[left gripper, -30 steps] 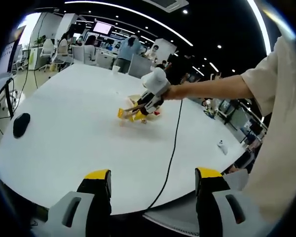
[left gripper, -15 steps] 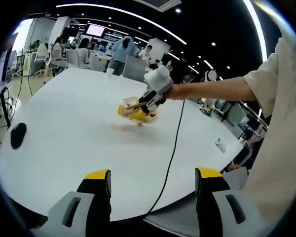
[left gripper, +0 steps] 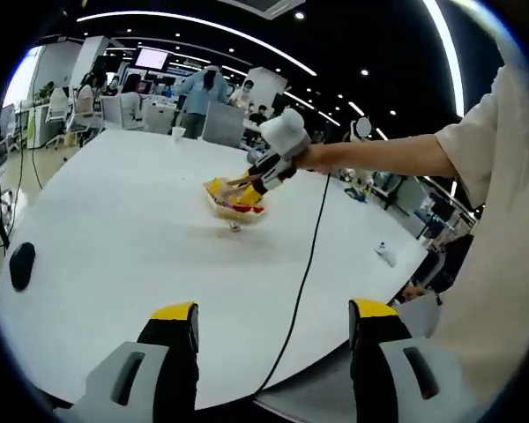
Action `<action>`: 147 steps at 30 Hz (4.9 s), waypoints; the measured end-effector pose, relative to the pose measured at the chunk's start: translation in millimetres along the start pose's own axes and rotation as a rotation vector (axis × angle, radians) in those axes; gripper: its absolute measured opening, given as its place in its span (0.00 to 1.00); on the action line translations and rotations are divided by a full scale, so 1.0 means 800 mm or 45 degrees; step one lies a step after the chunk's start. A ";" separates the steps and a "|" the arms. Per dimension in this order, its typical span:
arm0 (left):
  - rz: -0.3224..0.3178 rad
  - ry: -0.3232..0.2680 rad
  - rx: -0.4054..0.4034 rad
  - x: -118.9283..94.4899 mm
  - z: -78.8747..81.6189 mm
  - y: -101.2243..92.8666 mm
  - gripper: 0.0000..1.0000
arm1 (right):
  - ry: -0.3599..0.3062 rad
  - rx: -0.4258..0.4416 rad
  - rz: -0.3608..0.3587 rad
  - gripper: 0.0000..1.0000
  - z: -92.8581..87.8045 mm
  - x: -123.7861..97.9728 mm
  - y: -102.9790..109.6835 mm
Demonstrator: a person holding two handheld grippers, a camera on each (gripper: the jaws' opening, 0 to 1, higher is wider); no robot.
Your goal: Place the target food into the container with the food tongs after gripping and lifting it, then release it inside without dropping or visibly crushing the food.
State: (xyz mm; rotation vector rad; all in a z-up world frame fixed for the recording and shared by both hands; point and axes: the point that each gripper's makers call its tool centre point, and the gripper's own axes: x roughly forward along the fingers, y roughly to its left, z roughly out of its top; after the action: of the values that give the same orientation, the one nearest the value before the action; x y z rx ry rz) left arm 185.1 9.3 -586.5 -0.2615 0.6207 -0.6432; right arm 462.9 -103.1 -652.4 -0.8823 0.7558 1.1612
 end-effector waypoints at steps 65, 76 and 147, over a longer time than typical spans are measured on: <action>-0.051 0.037 0.036 0.010 -0.002 -0.009 0.68 | -0.040 0.298 -0.268 0.22 -0.069 -0.092 -0.115; -0.046 0.037 0.035 0.008 0.000 -0.007 0.68 | -0.032 0.303 -0.282 0.22 -0.075 -0.095 -0.112; -0.049 0.030 0.026 0.006 -0.004 -0.009 0.68 | -0.060 0.448 -0.164 0.24 -0.083 -0.040 -0.041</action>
State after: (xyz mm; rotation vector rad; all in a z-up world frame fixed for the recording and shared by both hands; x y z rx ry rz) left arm 183.1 0.4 -588.2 -0.2477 0.6327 -0.6900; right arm 483.6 -181.2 -649.0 -0.5976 0.8219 0.8969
